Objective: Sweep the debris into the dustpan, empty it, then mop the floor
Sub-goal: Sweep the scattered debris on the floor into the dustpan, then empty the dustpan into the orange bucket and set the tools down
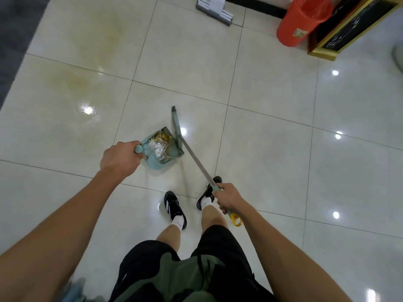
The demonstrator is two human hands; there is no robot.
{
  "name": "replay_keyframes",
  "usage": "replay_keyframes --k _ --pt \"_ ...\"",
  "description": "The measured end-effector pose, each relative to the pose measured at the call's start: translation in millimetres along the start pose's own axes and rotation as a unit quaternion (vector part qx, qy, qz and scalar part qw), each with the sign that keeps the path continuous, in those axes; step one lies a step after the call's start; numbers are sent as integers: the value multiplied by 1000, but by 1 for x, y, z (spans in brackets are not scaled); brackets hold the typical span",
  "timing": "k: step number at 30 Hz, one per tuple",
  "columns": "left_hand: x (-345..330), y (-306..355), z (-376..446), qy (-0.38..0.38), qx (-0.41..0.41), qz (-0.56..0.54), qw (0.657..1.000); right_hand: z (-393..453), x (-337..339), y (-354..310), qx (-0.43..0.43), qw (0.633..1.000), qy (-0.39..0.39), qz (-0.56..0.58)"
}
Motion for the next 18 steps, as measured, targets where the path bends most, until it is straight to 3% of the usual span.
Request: replay_keyframes --k 9,18 --pt "32 44 -11 27 -22 -38 999 -34 64 -8 32 994 85 54" --pt "102 165 14 73 -73 -108 989 -51 179 -4 23 972 124 200"
Point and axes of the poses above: each hand's wrist, its own z-axis towards the middle knuckle, its own x-axis out of the back of the hand, y = z × x, the point moved 3 cm from there along z, towards the middle knuckle, and after that the axes turned 12 degrees about -y, right-handed, at the moved point
